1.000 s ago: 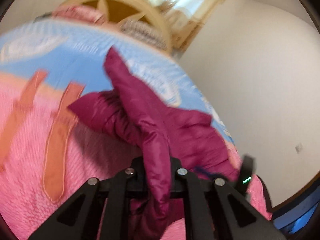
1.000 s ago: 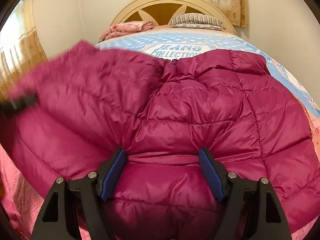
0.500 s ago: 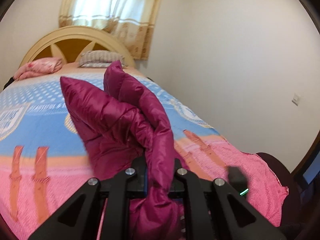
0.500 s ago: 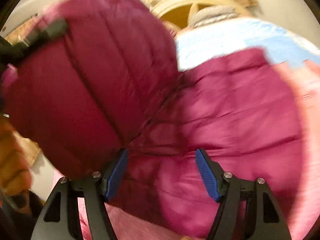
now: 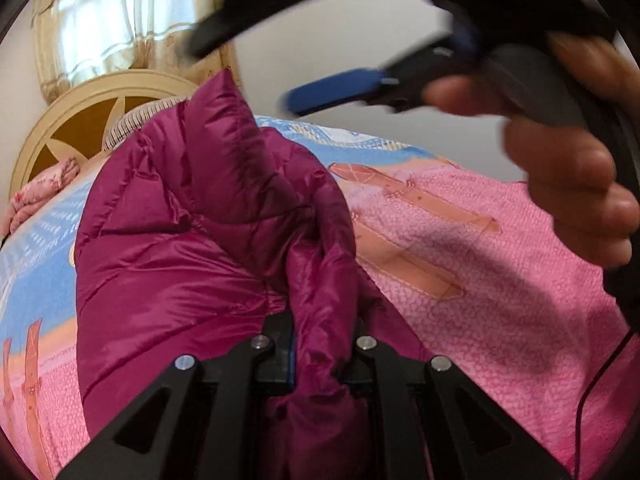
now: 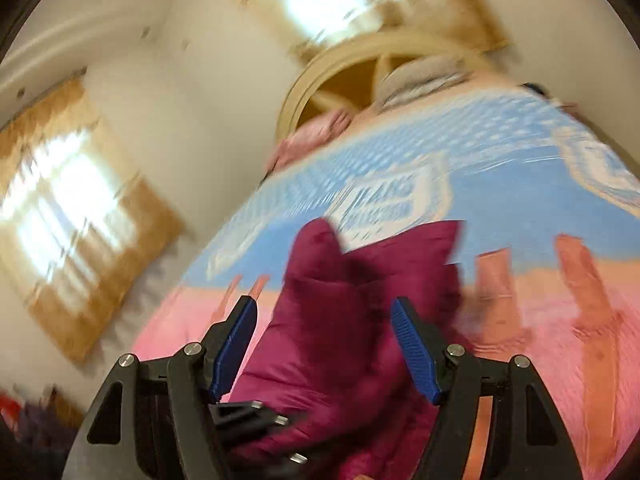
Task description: Fold large clothes
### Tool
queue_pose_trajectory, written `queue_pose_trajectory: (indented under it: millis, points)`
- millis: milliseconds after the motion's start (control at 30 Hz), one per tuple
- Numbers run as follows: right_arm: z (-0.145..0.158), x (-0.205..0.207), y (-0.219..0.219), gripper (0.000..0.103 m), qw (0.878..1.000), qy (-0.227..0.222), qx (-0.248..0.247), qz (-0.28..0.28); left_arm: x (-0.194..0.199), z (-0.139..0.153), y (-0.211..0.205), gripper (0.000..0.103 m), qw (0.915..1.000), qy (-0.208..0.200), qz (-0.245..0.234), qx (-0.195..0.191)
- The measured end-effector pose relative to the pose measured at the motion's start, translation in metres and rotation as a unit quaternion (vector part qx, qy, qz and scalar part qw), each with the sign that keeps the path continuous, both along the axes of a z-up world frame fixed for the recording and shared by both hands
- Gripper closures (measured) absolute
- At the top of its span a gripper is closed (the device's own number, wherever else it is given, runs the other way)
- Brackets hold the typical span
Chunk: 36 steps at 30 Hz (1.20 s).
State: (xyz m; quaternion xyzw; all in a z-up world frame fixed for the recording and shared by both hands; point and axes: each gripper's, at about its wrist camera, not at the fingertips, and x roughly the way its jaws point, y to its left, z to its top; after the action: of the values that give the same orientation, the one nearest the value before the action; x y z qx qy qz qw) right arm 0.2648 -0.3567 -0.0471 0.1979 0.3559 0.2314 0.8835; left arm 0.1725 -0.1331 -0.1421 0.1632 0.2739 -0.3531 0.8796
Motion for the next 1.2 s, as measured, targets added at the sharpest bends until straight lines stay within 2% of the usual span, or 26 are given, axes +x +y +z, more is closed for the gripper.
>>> queue_pose_trajectory:
  millis: [33,67,100,133,167,200,267,333,400,433,500,567,600,667,733,800,833,900,967,1000,1033,1133,1200]
  points:
    - [-0.005,0.011,0.013,0.038,0.999,0.015,-0.028,0.007,-0.002,0.002,0.001,0.089,1.0,-0.002,-0.002,0.0]
    - [-0.012,0.021,0.019,0.05,0.998,0.023,-0.055,-0.001,-0.003,0.004,0.0,0.082,1.0,-0.007,0.0,0.004]
    - [-0.018,0.027,0.023,0.083,0.997,0.035,-0.075,-0.007,-0.008,0.008,0.0,0.081,0.9998,-0.016,0.007,0.013]
    - [-0.022,0.03,0.023,0.087,0.996,0.04,-0.082,-0.012,-0.011,0.012,0.004,0.074,0.9995,-0.023,0.011,0.02]
    - [-0.026,0.029,0.02,0.087,0.995,0.041,-0.088,-0.021,-0.02,0.017,0.009,0.061,0.9991,-0.032,0.013,0.024]
    - [-0.029,0.028,0.015,0.087,0.994,0.042,-0.092,-0.032,-0.032,0.024,0.017,0.054,0.9985,-0.048,0.011,0.022]
    - [-0.037,0.02,-0.006,0.087,0.994,0.049,-0.076,-0.055,-0.059,0.041,0.043,0.018,0.9963,-0.085,0.009,0.002]
    - [-0.048,0.016,-0.021,0.087,0.993,0.059,-0.073,-0.07,-0.076,0.054,0.065,0.007,0.9936,-0.111,0.009,-0.018]
    - [-0.057,0.014,-0.026,0.087,0.992,0.068,-0.075,-0.07,-0.081,0.067,0.089,0.005,0.9904,-0.131,0.025,-0.036]
    - [-0.057,0.017,-0.026,0.087,0.992,0.069,-0.081,-0.072,-0.074,0.073,0.099,0.001,0.9884,-0.138,0.045,-0.045]
    - [-0.058,0.015,-0.024,0.087,0.991,0.072,-0.087,-0.075,-0.045,0.074,0.111,0.0,0.9834,-0.142,0.099,-0.055]
    - [-0.055,0.021,-0.023,0.087,0.989,0.074,-0.098,-0.085,-0.003,0.06,0.114,0.0,0.9814,-0.104,0.158,-0.031]
    - [-0.052,0.021,-0.022,0.087,0.987,0.078,-0.104,-0.096,0.021,0.052,0.112,0.0,0.9822,-0.076,0.171,-0.016]
    - [-0.037,0.016,-0.022,0.087,0.984,0.079,-0.104,-0.122,0.045,0.025,0.105,0.0,0.9846,-0.027,0.173,0.0]
    - [-0.01,0.005,-0.018,0.087,0.983,0.055,-0.093,-0.146,0.046,0.015,0.103,0.0,0.9847,-0.012,0.173,-0.02]
    - [0.017,-0.002,-0.004,0.087,0.985,0.018,-0.078,-0.153,0.04,0.016,0.101,0.0,0.9841,-0.02,0.175,-0.025]
    - [0.027,-0.004,0.003,0.087,0.987,-0.001,-0.055,-0.151,0.038,0.018,0.099,0.0,0.9838,-0.023,0.176,-0.023]
    - [0.037,-0.004,0.016,0.086,0.989,-0.019,-0.027,-0.147,0.037,0.019,0.096,0.0,0.9839,-0.028,0.175,-0.018]
    - [0.042,0.001,0.035,0.073,0.988,-0.053,-0.008,-0.147,0.035,0.021,0.095,0.0,0.9844,-0.031,0.173,-0.011]
    - [0.041,0.004,0.04,0.058,0.989,-0.063,0.003,-0.131,0.034,0.02,0.094,0.0,0.9849,-0.028,0.171,-0.008]
    - [0.034,0.014,0.051,0.055,0.992,-0.068,0.002,-0.106,0.033,0.024,0.097,0.0,0.9856,-0.025,0.167,-0.006]
    - [-0.002,0.036,0.049,0.055,0.993,-0.009,-0.025,-0.118,0.035,0.03,0.109,0.0,0.983,-0.045,0.177,-0.011]
    - [-0.017,0.034,0.04,0.056,0.987,-0.005,-0.062,-0.15,0.041,0.048,0.125,0.0,0.9765,-0.056,0.206,-0.032]
